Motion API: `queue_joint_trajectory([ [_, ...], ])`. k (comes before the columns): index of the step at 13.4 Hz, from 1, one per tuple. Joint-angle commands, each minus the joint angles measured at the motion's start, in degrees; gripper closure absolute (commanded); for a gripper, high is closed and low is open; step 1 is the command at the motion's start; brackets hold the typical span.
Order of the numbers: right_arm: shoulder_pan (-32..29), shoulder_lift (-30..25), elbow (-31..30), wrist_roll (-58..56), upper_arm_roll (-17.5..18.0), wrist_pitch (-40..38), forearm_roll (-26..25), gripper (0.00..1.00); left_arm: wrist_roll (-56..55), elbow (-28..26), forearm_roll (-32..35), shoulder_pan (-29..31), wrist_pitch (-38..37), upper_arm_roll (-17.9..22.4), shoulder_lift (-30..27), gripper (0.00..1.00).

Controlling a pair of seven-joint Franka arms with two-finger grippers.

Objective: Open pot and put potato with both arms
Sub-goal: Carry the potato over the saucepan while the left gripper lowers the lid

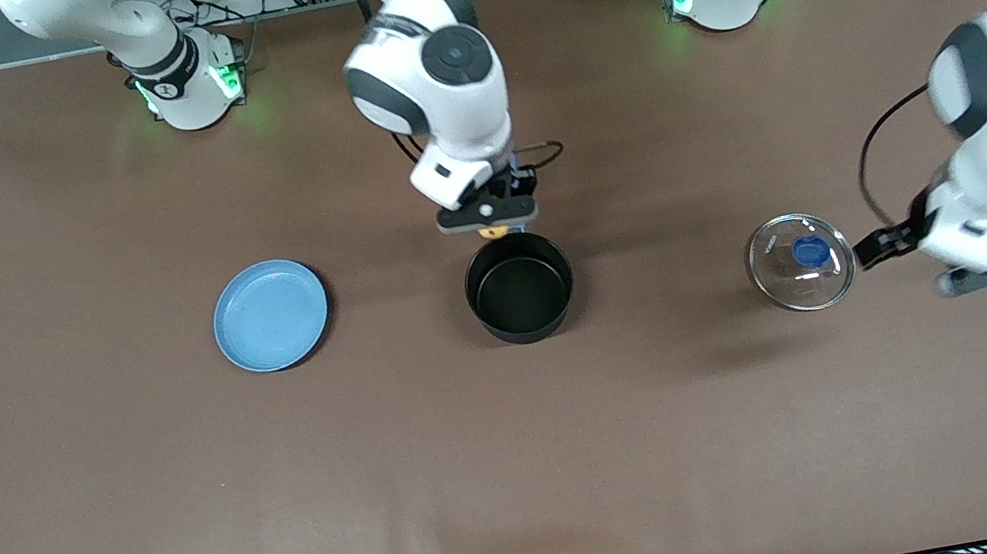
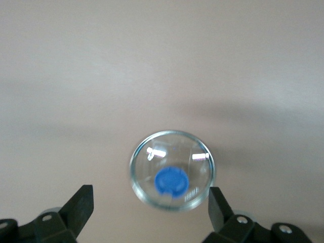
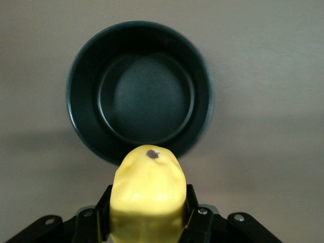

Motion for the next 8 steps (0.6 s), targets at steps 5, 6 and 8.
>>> queue_joint_trajectory([
  [5, 2.9, 7.2, 6.1, 1.5, -5.5, 6.0, -2.3, 1.00, 3.3, 7.1, -2.8, 0.4, -18.2, -1.3, -10.0, 0.00],
  [6, 3.0, 8.0, 6.1, 1.0, -6.1, 7.1, -2.3, 1.00, 3.4, 7.1, -2.9, 0.4, -18.4, -1.4, -10.2, 0.00],
  [8, 3.1, 8.7, 6.0, -0.5, -7.2, 8.6, -2.3, 1.00, 3.3, 8.6, -3.7, 0.4, -20.0, -1.4, -11.3, 0.00],
])
